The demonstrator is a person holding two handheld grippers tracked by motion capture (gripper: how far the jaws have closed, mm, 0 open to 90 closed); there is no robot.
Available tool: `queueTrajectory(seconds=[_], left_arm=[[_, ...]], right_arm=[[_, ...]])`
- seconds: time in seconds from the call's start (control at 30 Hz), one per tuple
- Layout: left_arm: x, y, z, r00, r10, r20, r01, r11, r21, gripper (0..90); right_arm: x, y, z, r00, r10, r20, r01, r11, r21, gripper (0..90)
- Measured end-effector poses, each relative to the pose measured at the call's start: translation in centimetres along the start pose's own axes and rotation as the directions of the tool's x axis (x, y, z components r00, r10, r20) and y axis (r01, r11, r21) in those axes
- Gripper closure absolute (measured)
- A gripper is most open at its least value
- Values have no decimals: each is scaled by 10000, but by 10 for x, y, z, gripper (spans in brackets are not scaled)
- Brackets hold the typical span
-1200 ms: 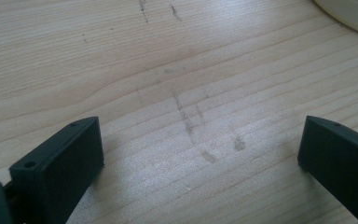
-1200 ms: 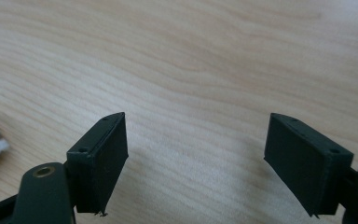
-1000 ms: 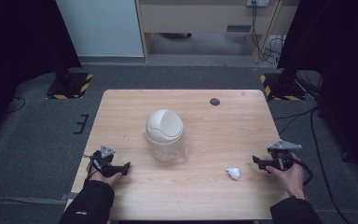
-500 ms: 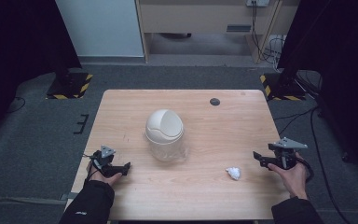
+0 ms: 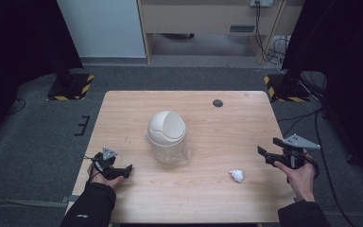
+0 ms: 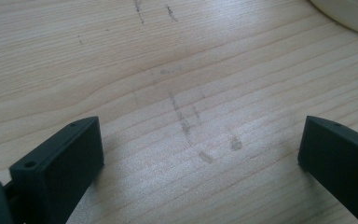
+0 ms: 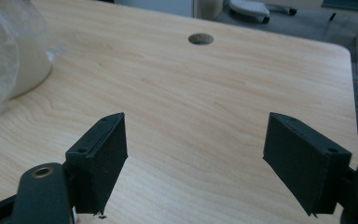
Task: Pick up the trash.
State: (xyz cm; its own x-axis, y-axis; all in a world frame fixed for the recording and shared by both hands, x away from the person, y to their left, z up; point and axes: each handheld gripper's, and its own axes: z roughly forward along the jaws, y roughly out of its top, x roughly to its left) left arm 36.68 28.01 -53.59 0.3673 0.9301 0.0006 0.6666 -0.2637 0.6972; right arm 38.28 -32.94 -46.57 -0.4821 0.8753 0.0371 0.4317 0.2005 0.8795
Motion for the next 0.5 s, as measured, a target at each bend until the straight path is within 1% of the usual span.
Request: queueTrajectory(seconds=[0.03,0.2,0.23,0.3,0.33,0.37,0.4,0.5], left_arm=[[0,0,0,10000,0,-8,0,10000,-5,0],[0,0,0,10000,-8,-16,8,10000,-3,0],[0,0,0,10000,-8,-16,8,10000,-3,0],[0,0,0,10000,-6,-16,6,10000,-2,0],[0,0,0,10000,-5,-14,5,10000,-3,0],[0,0,0,10000,-5,-14,5,10000,-3,0],[0,0,0,10000,-7,-13,7,10000,-5,0],[0,0,0,10000,-4,-9,4,10000,-3,0]], right_arm=[[1,3,0,10000,16,2,-16,9999,-133,215],[12,15,3,9993,-175,-330,165,9995,-286,213],[12,15,3,9993,-175,-330,165,9995,-286,213],[16,21,3,9983,-317,-482,297,9987,-420,211],[21,27,3,9972,-360,-652,324,9980,-551,208],[21,27,3,9972,-360,-652,324,9980,-551,208],[25,33,4,9962,-385,-778,333,9972,-676,209],[33,43,6,9939,-485,-992,405,9958,-815,210]])
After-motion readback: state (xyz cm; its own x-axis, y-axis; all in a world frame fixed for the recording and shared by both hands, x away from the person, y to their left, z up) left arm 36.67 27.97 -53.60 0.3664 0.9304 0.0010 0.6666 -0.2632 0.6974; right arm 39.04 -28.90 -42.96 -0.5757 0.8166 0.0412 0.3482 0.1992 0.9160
